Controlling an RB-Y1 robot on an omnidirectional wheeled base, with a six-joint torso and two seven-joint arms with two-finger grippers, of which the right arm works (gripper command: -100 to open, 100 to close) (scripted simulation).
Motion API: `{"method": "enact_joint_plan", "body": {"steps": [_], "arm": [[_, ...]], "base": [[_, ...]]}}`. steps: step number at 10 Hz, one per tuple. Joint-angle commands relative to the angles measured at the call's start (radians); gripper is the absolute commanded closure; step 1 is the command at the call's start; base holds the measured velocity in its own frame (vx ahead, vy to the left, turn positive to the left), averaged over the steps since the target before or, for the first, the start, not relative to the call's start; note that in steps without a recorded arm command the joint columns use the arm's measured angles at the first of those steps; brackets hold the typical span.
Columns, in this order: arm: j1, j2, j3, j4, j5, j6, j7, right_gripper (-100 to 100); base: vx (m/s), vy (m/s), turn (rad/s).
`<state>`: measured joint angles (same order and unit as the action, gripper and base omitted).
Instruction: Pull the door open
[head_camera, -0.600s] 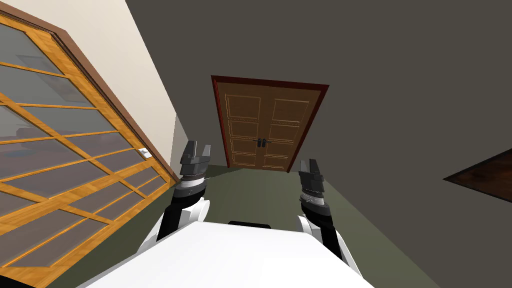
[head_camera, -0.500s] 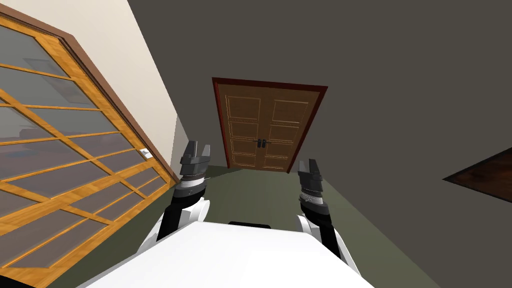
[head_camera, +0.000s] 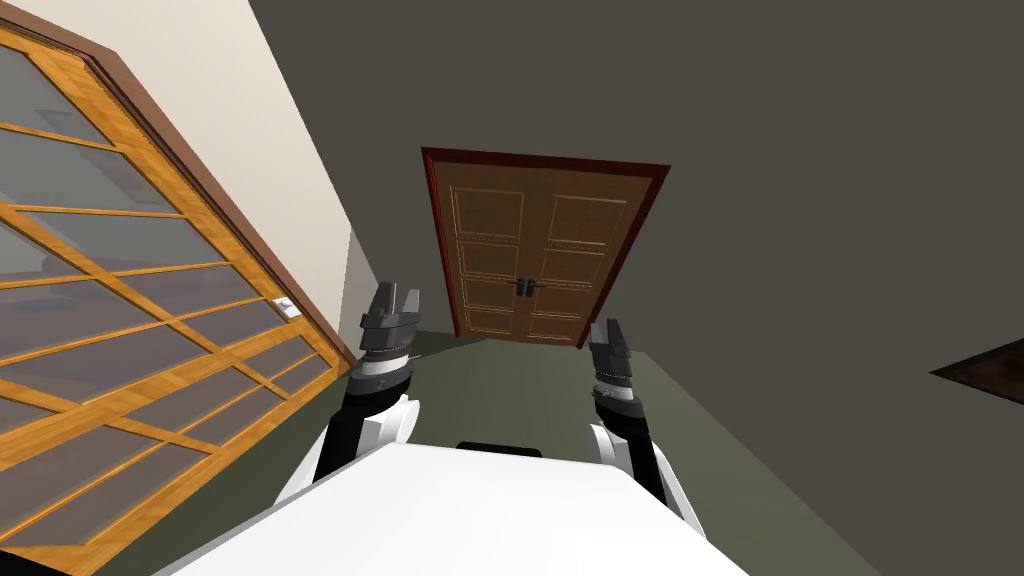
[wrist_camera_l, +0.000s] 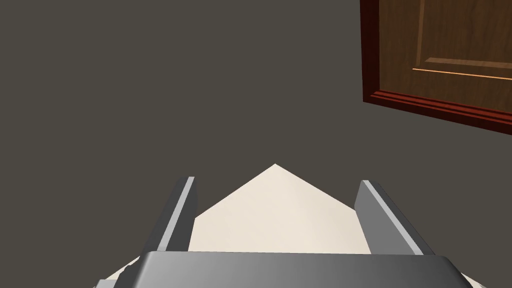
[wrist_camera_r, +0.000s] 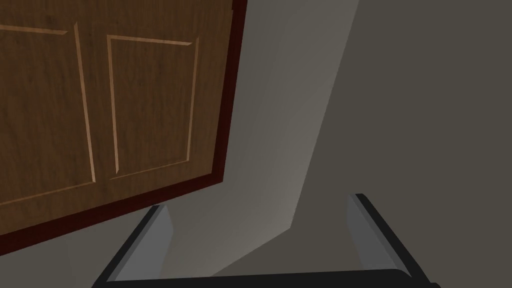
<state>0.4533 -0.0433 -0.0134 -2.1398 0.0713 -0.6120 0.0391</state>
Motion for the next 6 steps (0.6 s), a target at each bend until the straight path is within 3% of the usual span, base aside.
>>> {"method": "enact_joint_plan", "body": {"steps": [1, 6], "arm": [[-0.017, -0.006, 0.0, 0.033, -0.003, 0.0, -0.004, -100], [-0.088, -0.03, -0.008, 0.157, -0.017, 0.004, -0.019, -100]], "base": [[0.075, -0.001, 0.025], [0.075, 0.004, 0.023]]}}
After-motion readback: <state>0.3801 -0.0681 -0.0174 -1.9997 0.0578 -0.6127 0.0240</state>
